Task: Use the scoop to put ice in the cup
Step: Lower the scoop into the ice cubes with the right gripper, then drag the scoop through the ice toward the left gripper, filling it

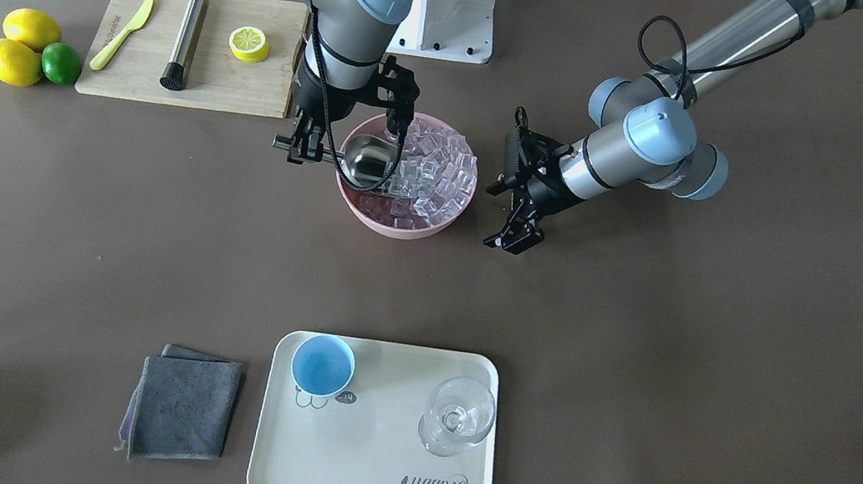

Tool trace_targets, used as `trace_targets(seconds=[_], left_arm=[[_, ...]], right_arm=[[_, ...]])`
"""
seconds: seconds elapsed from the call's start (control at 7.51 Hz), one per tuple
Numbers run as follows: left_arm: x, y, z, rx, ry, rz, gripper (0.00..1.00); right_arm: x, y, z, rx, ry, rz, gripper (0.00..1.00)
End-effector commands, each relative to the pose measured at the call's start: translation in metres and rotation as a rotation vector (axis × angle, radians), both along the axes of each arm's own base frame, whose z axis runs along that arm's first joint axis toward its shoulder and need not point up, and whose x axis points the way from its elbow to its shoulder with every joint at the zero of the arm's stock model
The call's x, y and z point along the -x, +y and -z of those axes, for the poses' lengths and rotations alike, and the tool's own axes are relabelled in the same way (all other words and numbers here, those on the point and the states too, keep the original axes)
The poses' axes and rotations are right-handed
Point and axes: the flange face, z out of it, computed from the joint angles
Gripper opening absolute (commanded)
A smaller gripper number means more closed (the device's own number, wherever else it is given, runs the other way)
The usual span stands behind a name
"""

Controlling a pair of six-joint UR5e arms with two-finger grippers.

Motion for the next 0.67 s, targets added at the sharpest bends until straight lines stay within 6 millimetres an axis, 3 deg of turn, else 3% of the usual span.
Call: trace_targets(seconds=[0.0,0.53], left_arm=[[-0.0004,-0.0003,0.0046,-0.002,0.003,0.0,0.98],[-0.004,-0.0014,0.009,0.027,-0.039,-0.012,0.98]], right_arm=[[-0.003,-0.0076,0.0021,-0.006,-0.034,-0.016,0.0],[-0.0037,-0.0108,-0.0051,0.046,-0.123,0.013,0.0]])
